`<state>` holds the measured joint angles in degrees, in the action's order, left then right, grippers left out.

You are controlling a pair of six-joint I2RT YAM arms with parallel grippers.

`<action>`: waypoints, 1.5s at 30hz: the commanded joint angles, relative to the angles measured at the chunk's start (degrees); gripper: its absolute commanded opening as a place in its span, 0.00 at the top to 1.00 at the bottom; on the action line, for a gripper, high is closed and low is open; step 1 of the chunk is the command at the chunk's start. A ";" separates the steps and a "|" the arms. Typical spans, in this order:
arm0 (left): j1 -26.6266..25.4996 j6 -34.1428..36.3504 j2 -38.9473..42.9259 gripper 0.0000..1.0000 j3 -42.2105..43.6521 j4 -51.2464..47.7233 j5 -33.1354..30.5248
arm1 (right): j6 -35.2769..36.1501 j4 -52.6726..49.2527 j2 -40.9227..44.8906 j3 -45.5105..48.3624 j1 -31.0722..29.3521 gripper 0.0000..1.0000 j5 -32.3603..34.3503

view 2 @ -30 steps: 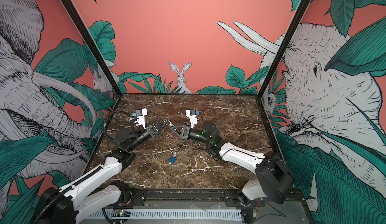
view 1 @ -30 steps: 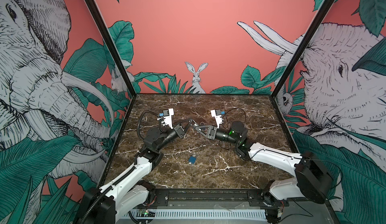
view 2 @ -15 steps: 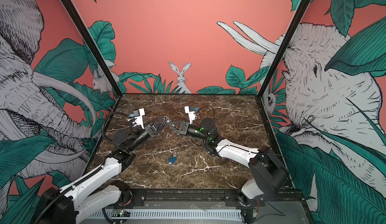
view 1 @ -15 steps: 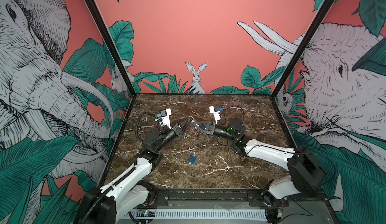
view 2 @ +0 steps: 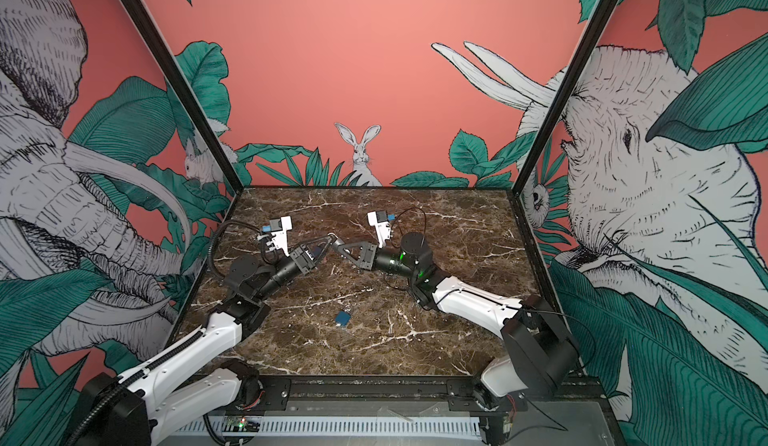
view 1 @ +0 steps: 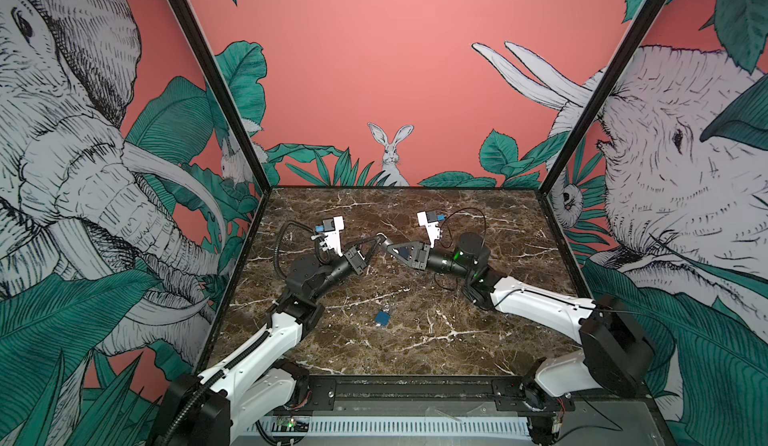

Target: Lock with the key

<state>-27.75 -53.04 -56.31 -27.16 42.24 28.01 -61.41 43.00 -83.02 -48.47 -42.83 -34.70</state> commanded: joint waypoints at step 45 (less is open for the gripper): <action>6.47 9.26 4.70 0.48 -5.19 -12.47 20.96 | 6.21 -11.54 8.25 0.03 5.91 1.00 -24.40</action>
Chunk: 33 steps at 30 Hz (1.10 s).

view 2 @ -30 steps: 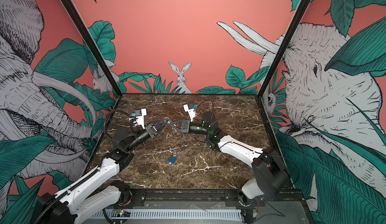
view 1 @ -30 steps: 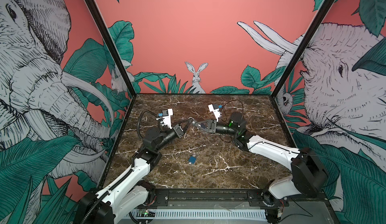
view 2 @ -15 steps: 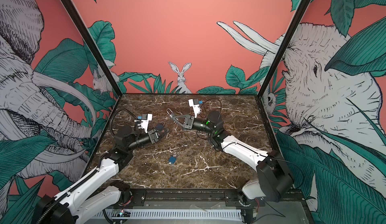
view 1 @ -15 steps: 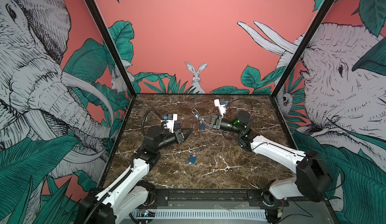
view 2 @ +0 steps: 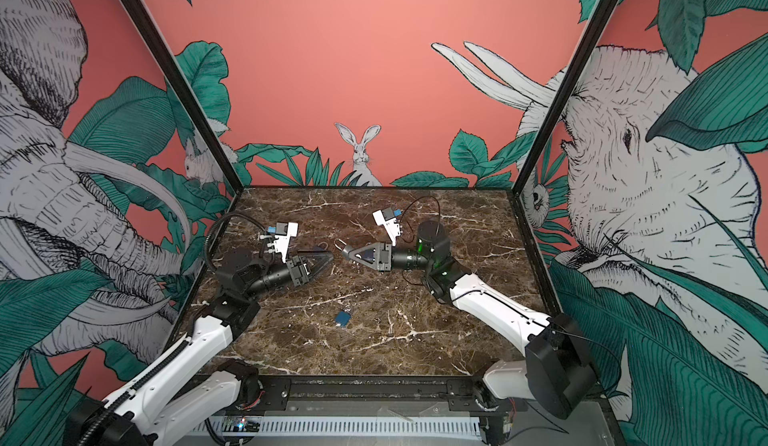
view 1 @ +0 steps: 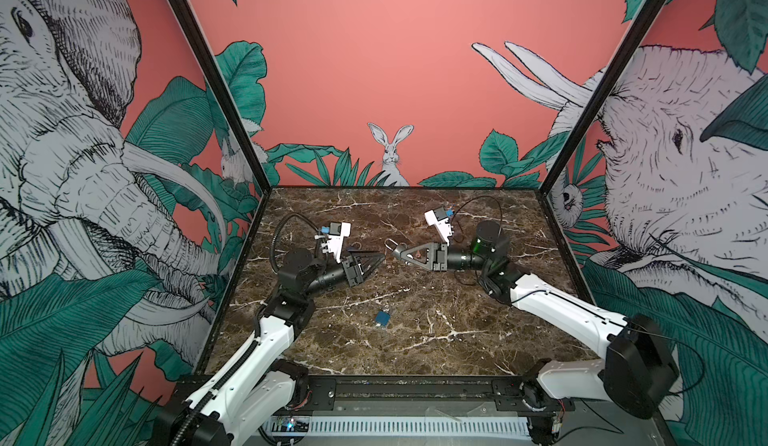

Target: Lock with the key

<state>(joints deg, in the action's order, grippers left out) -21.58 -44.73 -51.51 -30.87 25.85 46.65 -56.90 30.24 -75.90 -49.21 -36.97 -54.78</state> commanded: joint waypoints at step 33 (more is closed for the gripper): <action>-0.12 -0.19 -4.68 0.75 -1.93 6.86 8.87 | 0.56 4.48 -2.04 0.85 0.06 1.00 -7.71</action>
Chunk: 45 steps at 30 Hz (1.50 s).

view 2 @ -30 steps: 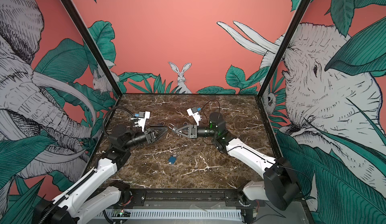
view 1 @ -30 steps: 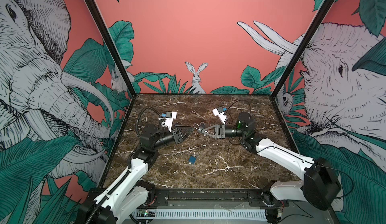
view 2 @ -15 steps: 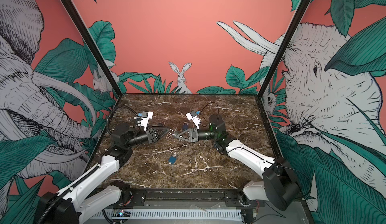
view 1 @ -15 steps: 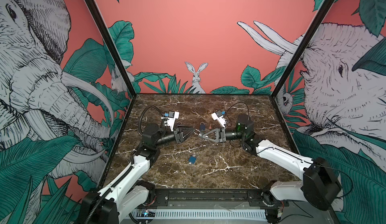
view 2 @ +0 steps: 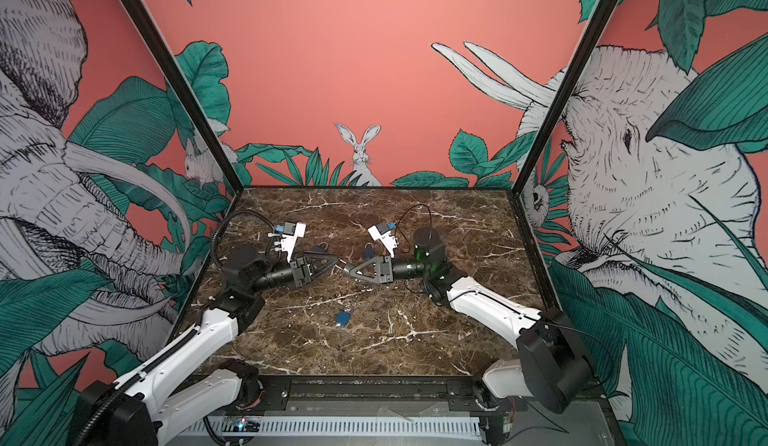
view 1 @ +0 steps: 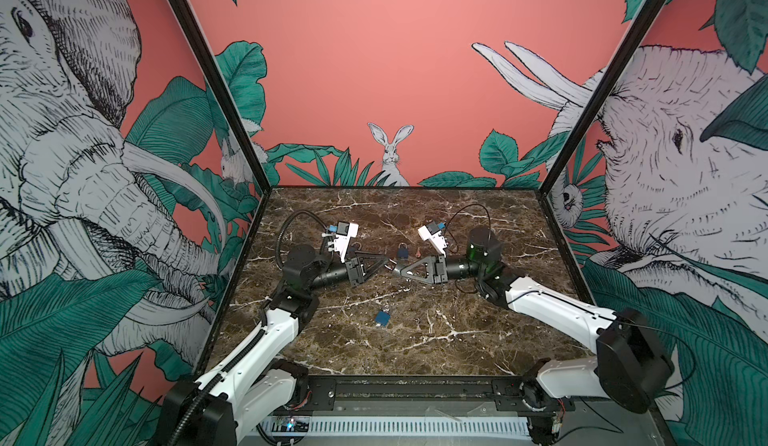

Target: Lock with the key

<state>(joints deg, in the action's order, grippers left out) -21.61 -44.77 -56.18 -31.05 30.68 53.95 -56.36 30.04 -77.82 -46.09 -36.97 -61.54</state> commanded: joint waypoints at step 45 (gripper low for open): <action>-1.21 -0.97 -5.77 1.00 -3.15 -1.40 0.14 | 5.91 -1.01 0.22 -5.84 -0.02 1.00 -0.16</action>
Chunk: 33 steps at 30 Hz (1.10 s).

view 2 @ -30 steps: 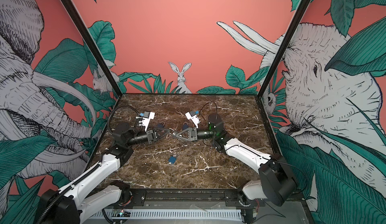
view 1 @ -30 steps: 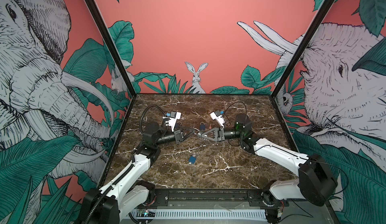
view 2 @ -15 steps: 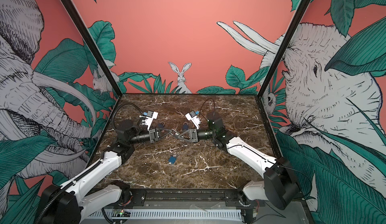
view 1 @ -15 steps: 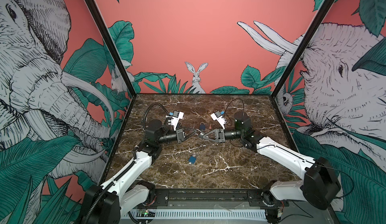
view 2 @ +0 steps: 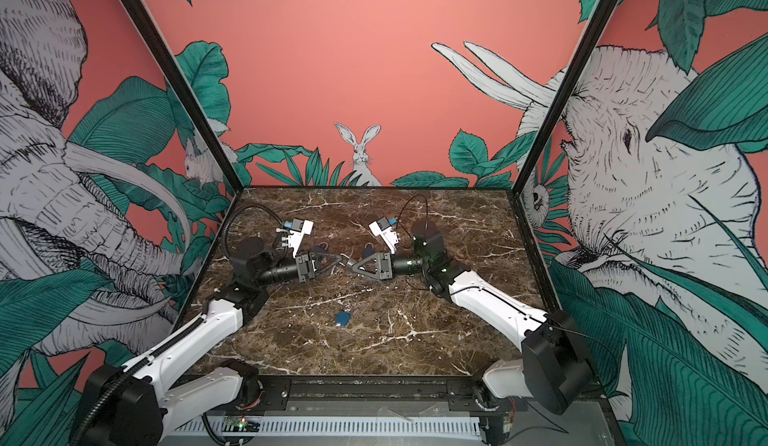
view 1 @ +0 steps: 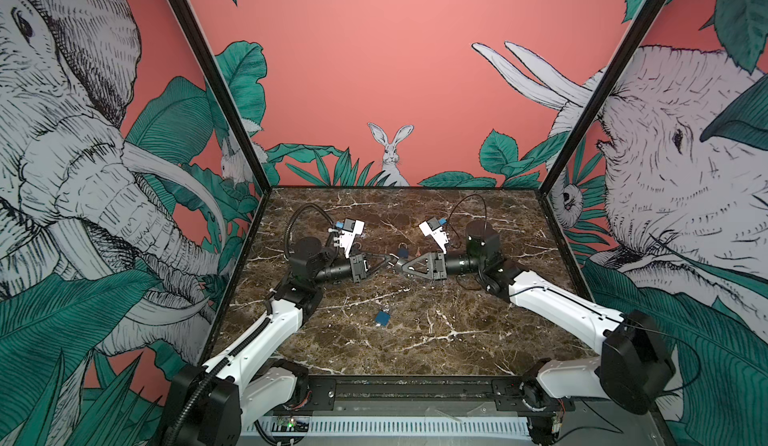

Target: Lock with the key

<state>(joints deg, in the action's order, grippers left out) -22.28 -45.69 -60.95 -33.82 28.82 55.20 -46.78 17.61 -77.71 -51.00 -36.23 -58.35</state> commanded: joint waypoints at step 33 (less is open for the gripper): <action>-5.72 -1.38 -0.31 1.00 3.55 2.90 -3.32 | -11.30 27.92 -5.82 -6.07 -0.29 1.00 8.35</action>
<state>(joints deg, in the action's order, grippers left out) -24.45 -47.62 -60.12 -32.47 33.61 43.90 -54.19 30.04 -82.39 -51.48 -35.92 -54.46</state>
